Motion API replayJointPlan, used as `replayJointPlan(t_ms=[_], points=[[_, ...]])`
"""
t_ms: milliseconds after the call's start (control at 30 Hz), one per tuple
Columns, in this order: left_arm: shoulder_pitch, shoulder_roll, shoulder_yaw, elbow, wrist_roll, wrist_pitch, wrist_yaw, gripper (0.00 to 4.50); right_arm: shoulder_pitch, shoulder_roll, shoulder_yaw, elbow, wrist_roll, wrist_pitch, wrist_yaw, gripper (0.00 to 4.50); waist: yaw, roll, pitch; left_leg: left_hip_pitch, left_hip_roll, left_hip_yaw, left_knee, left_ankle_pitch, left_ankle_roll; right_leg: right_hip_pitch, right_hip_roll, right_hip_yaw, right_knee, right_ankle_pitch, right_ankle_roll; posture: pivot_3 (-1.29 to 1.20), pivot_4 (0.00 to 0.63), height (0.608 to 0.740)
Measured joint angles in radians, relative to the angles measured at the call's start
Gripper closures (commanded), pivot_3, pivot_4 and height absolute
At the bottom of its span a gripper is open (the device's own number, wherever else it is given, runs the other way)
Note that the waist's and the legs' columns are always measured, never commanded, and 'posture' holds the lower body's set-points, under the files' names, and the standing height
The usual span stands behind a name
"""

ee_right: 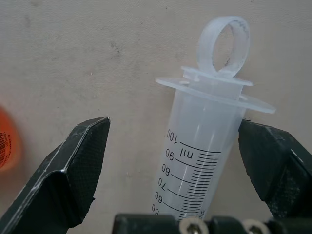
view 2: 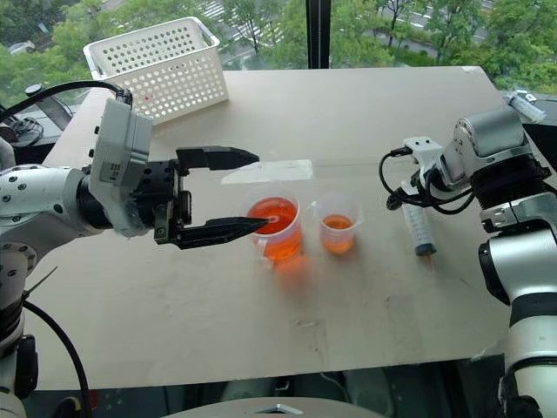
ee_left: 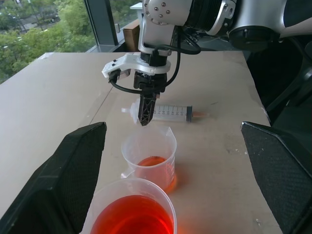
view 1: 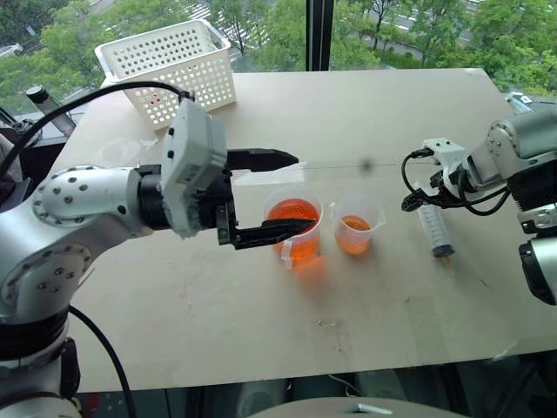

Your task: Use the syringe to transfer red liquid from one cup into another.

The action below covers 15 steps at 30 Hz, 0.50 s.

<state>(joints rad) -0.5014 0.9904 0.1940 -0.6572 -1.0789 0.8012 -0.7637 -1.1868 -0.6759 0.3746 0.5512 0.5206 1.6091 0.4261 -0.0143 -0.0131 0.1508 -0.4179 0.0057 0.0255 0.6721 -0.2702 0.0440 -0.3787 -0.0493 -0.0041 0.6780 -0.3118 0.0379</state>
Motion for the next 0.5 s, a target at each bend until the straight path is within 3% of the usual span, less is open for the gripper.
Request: replayJointPlan(t_ms=[100, 267, 500], points=[[0.019, 0.004, 0.001, 0.000, 0.014, -0.002, -0.015, 0.00, 0.000, 0.024, -0.001, 0.040, -0.031, 0.000, -0.001, 0.84, 0.000, 0.000, 0.000, 0.000, 0.000, 0.000, 0.000, 0.000, 0.000, 0.000, 0.000, 0.000, 0.000, 0.000, 0.000, 0.00, 0.150, 0.740], [0.047, 0.008, 0.033, -0.001, 0.019, -0.004, -0.025, 0.00, -0.008, 0.044, -0.013, 0.078, -0.075, -0.003, 0.010, 2.96, -0.001, 0.000, 0.000, 0.000, 0.000, 0.000, 0.000, 0.000, 0.000, 0.000, 0.000, 0.000, 0.000, 0.000, 0.000, 0.00, 0.150, 0.740], [0.081, 0.008, 0.042, -0.002, 0.036, -0.007, -0.026, 0.00, -0.013, 0.049, -0.042, 0.091, -0.117, -0.038, 0.048, 3.06, -0.002, 0.000, 0.000, 0.000, 0.000, 0.000, 0.000, 0.000, 0.000, 0.000, 0.000, 0.000, 0.000, 0.000, 0.000, 0.00, 0.150, 0.740]])
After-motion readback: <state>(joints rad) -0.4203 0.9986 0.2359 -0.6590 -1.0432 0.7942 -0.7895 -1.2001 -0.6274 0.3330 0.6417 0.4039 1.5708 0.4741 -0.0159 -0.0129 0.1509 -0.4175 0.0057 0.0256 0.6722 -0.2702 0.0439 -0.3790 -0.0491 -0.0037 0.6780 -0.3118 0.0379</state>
